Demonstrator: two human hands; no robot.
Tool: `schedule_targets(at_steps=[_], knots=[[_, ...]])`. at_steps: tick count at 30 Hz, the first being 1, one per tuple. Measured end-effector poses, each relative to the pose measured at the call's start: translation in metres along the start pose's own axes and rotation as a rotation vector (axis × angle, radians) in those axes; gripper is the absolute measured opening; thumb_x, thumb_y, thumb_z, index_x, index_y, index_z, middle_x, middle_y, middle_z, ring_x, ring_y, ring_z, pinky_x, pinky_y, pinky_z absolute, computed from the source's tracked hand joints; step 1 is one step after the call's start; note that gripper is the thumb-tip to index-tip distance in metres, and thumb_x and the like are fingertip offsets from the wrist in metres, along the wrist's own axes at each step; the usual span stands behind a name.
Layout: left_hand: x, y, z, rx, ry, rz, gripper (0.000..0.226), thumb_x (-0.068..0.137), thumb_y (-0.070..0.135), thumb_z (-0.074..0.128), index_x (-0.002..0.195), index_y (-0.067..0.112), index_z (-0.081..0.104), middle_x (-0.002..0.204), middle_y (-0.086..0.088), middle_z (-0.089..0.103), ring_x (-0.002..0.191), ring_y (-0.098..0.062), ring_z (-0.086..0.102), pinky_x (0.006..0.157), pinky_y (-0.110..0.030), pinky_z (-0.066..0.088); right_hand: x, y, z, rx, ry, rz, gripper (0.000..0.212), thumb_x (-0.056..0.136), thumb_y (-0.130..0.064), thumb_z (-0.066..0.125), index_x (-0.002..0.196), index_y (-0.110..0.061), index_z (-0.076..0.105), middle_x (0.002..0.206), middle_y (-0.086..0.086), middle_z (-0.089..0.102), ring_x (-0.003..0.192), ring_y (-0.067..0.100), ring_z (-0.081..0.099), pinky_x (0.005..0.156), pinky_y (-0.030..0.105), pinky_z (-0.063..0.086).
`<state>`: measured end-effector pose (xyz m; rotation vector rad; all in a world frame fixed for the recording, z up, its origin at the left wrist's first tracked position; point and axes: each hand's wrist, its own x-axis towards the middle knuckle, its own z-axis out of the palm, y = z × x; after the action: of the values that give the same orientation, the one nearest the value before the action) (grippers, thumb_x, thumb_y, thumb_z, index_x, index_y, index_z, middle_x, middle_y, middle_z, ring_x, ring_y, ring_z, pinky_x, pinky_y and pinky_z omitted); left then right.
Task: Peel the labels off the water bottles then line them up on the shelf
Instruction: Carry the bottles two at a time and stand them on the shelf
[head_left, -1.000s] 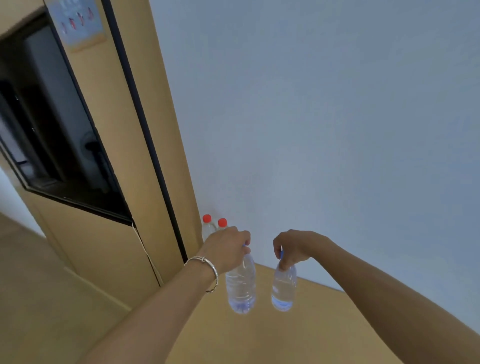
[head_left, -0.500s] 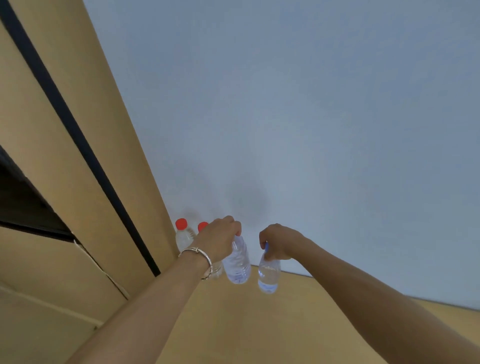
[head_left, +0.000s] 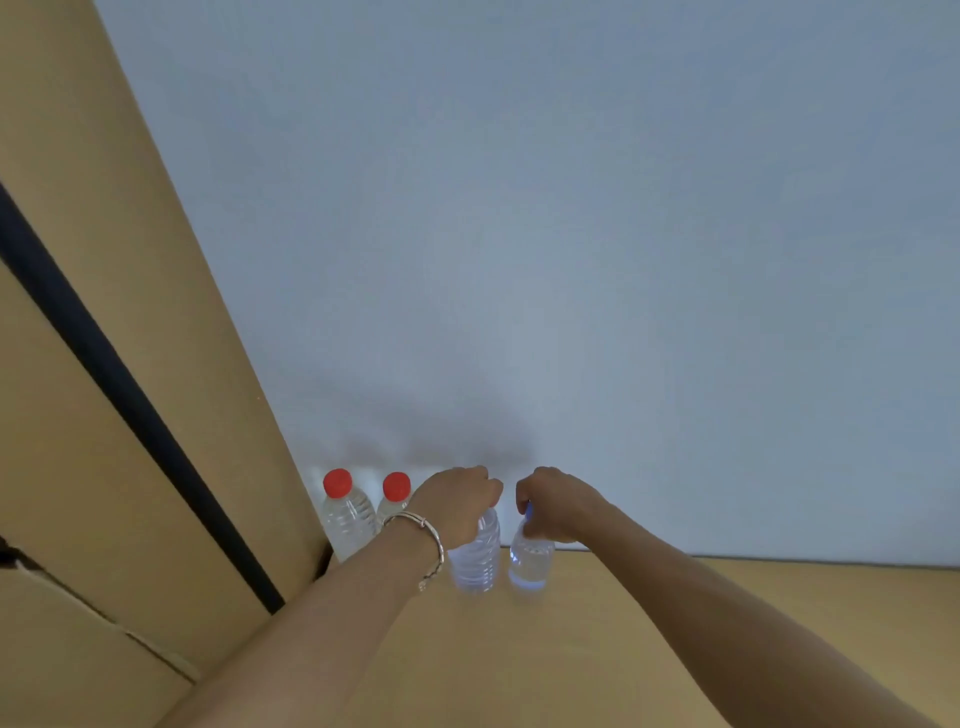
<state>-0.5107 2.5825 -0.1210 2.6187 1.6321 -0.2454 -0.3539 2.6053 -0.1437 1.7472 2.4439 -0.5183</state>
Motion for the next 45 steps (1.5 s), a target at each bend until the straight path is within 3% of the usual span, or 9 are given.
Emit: schedule_targets(at_steps=[4, 8, 13, 16, 21, 27, 36, 45], knots=[[0.005, -0.004, 0.01, 0.041, -0.033, 0.015, 0.032, 0.089, 0.0, 0.045, 0.12, 0.006, 0.053, 0.116, -0.012, 0.054, 0.104, -0.031, 0.057, 0.078, -0.035, 0.042, 0.006, -0.003, 0.01, 0.027, 0.012, 0.008, 0.026, 0.081, -0.01, 0.063, 0.106, -0.013, 0.065, 0.115, 0.007, 0.055, 0.096, 0.024, 0.058, 0.071, 0.027, 0.041], [0.003, -0.006, 0.016, 0.072, -0.056, 0.006, 0.032, 0.089, -0.002, 0.044, 0.119, 0.006, 0.053, 0.116, -0.013, 0.054, 0.104, -0.033, 0.057, 0.076, -0.036, 0.042, 0.011, -0.004, 0.015, 0.027, -0.005, 0.007, 0.027, 0.083, -0.01, 0.062, 0.11, -0.013, 0.064, 0.117, 0.007, 0.054, 0.102, 0.027, 0.059, 0.071, 0.028, 0.039], [0.008, -0.011, 0.013, 0.116, -0.066, -0.017, 0.031, 0.091, 0.002, 0.045, 0.12, 0.008, 0.052, 0.117, -0.013, 0.054, 0.105, -0.032, 0.057, 0.076, -0.035, 0.041, 0.014, -0.003, 0.021, 0.032, 0.008, -0.003, 0.027, 0.083, -0.008, 0.06, 0.109, -0.014, 0.064, 0.117, 0.008, 0.054, 0.09, 0.025, 0.055, 0.07, 0.028, 0.038], [0.009, -0.011, 0.01, 0.143, -0.081, -0.041, 0.031, 0.093, 0.005, 0.046, 0.122, 0.008, 0.053, 0.119, -0.013, 0.055, 0.108, -0.032, 0.057, 0.081, -0.035, 0.043, 0.019, -0.003, 0.02, 0.027, 0.002, -0.016, 0.028, 0.083, -0.01, 0.062, 0.11, -0.013, 0.064, 0.118, 0.009, 0.054, 0.099, 0.028, 0.059, 0.071, 0.028, 0.038], [0.011, -0.01, 0.005, 0.157, -0.089, -0.086, 0.027, 0.095, 0.006, 0.043, 0.118, 0.004, 0.056, 0.119, -0.016, 0.058, 0.109, -0.033, 0.058, 0.085, -0.036, 0.046, 0.025, -0.006, 0.024, -0.029, -0.014, -0.04, 0.028, 0.084, -0.008, 0.062, 0.111, -0.009, 0.061, 0.118, 0.01, 0.054, 0.082, 0.022, 0.046, 0.07, 0.027, 0.035], [0.012, -0.013, 0.003, 0.163, -0.106, -0.091, 0.027, 0.094, 0.004, 0.044, 0.116, 0.002, 0.058, 0.119, -0.018, 0.059, 0.11, -0.034, 0.059, 0.086, -0.036, 0.047, 0.03, -0.008, 0.027, -0.055, -0.016, -0.026, 0.027, 0.084, -0.006, 0.06, 0.111, -0.006, 0.062, 0.117, 0.011, 0.055, 0.101, 0.03, 0.06, 0.071, 0.028, 0.037], [0.017, -0.011, 0.007, 0.067, -0.093, -0.029, 0.03, 0.095, 0.01, 0.046, 0.12, 0.012, 0.06, 0.119, -0.015, 0.058, 0.107, -0.032, 0.058, 0.084, -0.033, 0.043, 0.031, -0.008, 0.029, -0.063, 0.004, -0.03, 0.027, 0.083, -0.005, 0.06, 0.11, -0.006, 0.064, 0.114, 0.011, 0.058, 0.096, 0.028, 0.061, 0.07, 0.027, 0.038], [0.017, -0.009, 0.011, 0.062, -0.065, -0.072, 0.032, 0.092, 0.007, 0.046, 0.121, 0.007, 0.061, 0.119, -0.017, 0.059, 0.107, -0.033, 0.059, 0.086, -0.035, 0.046, 0.03, -0.008, 0.033, -0.054, 0.031, -0.007, 0.027, 0.083, -0.004, 0.059, 0.109, -0.006, 0.064, 0.112, 0.011, 0.059, 0.098, 0.029, 0.062, 0.076, 0.028, 0.045]])
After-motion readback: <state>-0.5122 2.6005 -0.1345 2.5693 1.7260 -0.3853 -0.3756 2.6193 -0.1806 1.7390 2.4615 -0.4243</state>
